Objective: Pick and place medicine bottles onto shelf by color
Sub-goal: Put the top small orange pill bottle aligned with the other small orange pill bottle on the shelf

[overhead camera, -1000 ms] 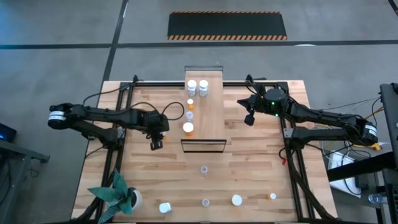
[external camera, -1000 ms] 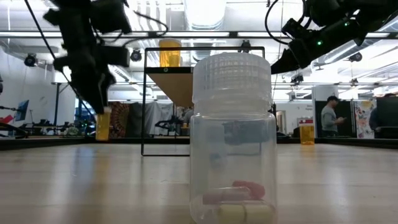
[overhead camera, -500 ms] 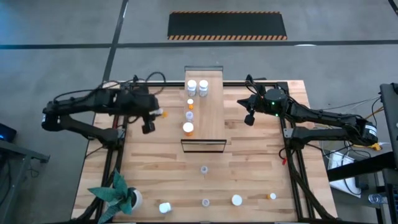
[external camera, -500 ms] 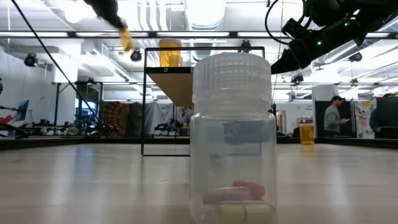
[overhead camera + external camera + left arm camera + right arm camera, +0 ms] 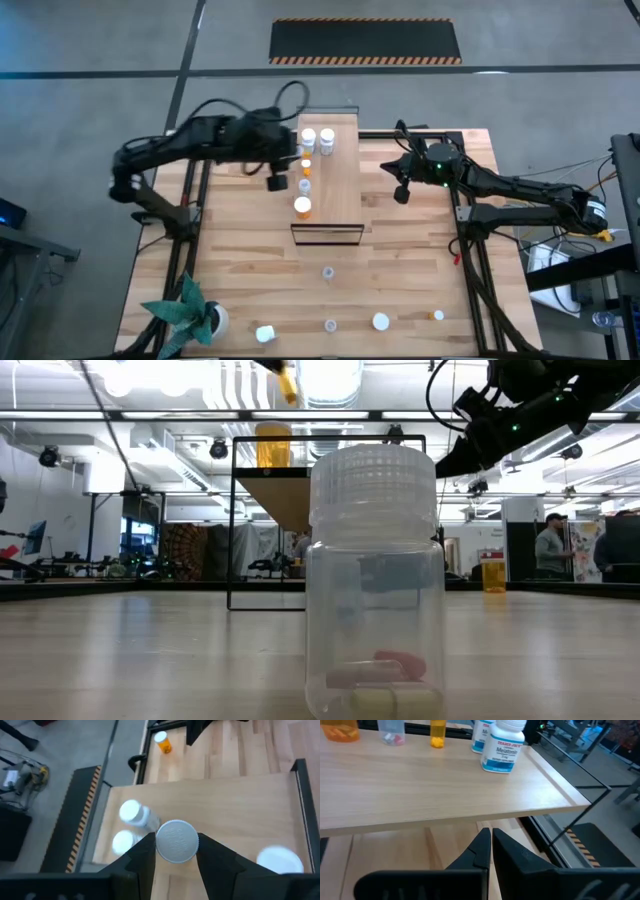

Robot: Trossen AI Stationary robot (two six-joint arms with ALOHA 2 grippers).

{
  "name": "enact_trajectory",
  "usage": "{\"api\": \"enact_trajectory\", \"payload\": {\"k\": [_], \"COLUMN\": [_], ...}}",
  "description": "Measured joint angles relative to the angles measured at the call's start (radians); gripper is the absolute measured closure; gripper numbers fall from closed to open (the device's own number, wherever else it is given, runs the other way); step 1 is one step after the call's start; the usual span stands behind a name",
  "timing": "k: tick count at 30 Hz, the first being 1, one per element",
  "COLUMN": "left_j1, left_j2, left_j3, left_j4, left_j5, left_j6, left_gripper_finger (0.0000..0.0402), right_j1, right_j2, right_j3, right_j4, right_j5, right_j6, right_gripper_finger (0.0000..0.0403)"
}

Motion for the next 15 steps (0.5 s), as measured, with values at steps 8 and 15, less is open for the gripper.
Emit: {"api": "enact_trajectory", "payload": {"k": [8,15], "left_j1": [0.063,0.111], "left_j2": [0.217,0.324], "left_j3": [0.129,0.166], "left_j4": [-0.01,-0.048], "left_j5": [0.078,0.138], "left_j6": [-0.002,-0.008], "left_gripper_finger": [0.0286,0.0286], "right_j1": [0.0,0.0], "right_j2": [0.0,0.0], "right_j3": [-0.003,-0.021], "right_j4": [0.001,0.001], "right_j5": [-0.022,-0.024], "right_j6": [0.0,0.0], "right_gripper_finger": [0.0394,0.0394]}}
